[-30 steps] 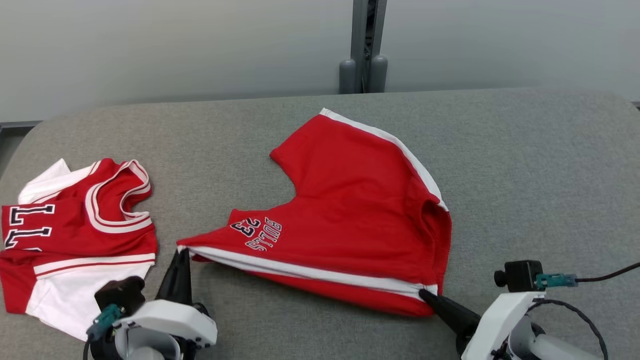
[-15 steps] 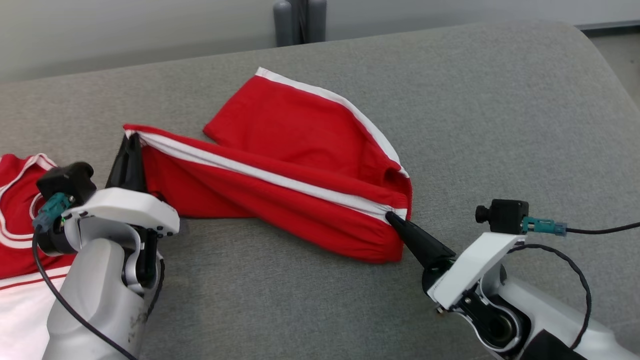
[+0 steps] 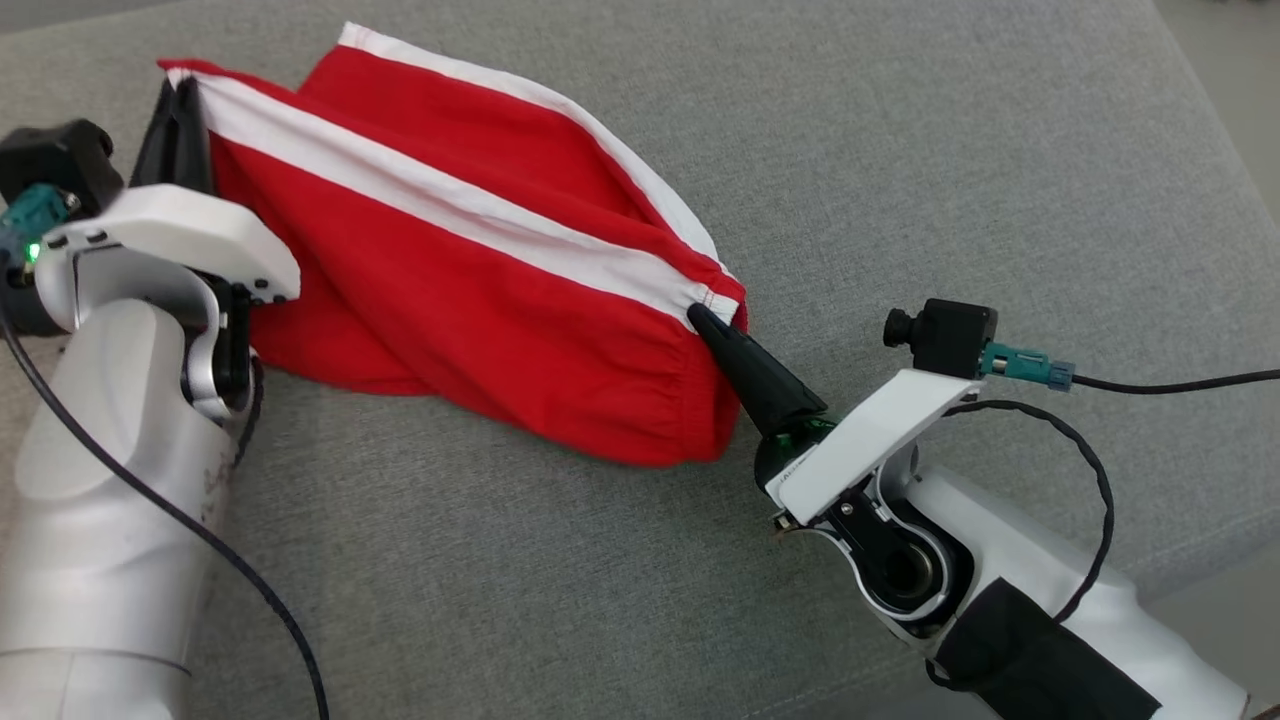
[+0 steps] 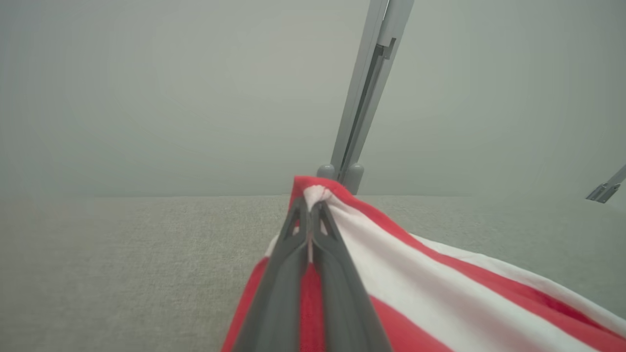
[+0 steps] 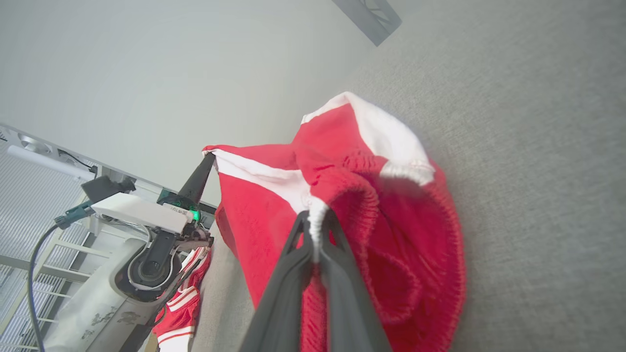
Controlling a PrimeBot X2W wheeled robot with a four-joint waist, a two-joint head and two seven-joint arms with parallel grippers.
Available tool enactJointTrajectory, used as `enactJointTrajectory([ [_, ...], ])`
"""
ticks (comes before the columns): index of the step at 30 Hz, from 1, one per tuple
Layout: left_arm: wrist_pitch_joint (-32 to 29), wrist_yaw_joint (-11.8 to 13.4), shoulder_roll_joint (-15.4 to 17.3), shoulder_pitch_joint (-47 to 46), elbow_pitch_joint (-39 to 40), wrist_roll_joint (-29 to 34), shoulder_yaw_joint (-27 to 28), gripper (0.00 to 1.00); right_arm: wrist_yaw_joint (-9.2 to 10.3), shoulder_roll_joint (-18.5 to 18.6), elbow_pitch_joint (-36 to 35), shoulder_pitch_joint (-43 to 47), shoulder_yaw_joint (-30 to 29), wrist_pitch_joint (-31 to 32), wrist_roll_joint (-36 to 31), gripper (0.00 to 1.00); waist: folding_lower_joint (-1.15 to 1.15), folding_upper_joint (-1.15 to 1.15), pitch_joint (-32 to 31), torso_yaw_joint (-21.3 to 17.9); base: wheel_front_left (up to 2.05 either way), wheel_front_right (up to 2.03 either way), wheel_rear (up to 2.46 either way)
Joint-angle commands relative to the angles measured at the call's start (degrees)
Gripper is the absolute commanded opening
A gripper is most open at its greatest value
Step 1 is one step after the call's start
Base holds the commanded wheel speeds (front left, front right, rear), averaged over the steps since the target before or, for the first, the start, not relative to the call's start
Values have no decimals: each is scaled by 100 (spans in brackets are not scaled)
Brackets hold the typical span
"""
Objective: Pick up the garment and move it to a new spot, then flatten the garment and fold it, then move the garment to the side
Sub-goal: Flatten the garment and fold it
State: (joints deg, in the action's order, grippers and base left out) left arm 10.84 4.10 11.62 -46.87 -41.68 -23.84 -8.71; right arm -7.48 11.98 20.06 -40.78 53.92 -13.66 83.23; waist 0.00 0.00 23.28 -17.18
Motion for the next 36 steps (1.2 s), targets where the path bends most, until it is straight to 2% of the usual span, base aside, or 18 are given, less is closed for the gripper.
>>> enactJointTrajectory([
  [1, 4, -5, 35, -273, -95, 81, -54, 0, -4, -26, -15, -100, -62, -62, 31, 0, 0, 0, 284, -230, 0, 0, 0],
  [13, -2, -144, 30, -1416, -984, 574, -621, 0, -4, -361, 265, -85, -536, -156, -133, 0, 0, 0, 705, -562, 0, 0, 0],
  [19, 89, -69, -53, -1884, -1461, 617, -698, 0, -4, -527, 235, -49, -855, -155, -245, 0, 0, 0, 837, -672, 0, 0, 0],
  [24, 44, -40, 22, -2226, -1878, 735, -828, 0, -4, -662, 210, -103, -1109, -156, -377, 0, 0, 0, 929, -726, 0, 0, 0],
  [36, 56, 8, 141, -2643, -2626, 765, -959, 0, -4, -835, 194, -289, -1217, -152, -530, 0, 0, 0, 1154, -785, 0, 0, 0],
])
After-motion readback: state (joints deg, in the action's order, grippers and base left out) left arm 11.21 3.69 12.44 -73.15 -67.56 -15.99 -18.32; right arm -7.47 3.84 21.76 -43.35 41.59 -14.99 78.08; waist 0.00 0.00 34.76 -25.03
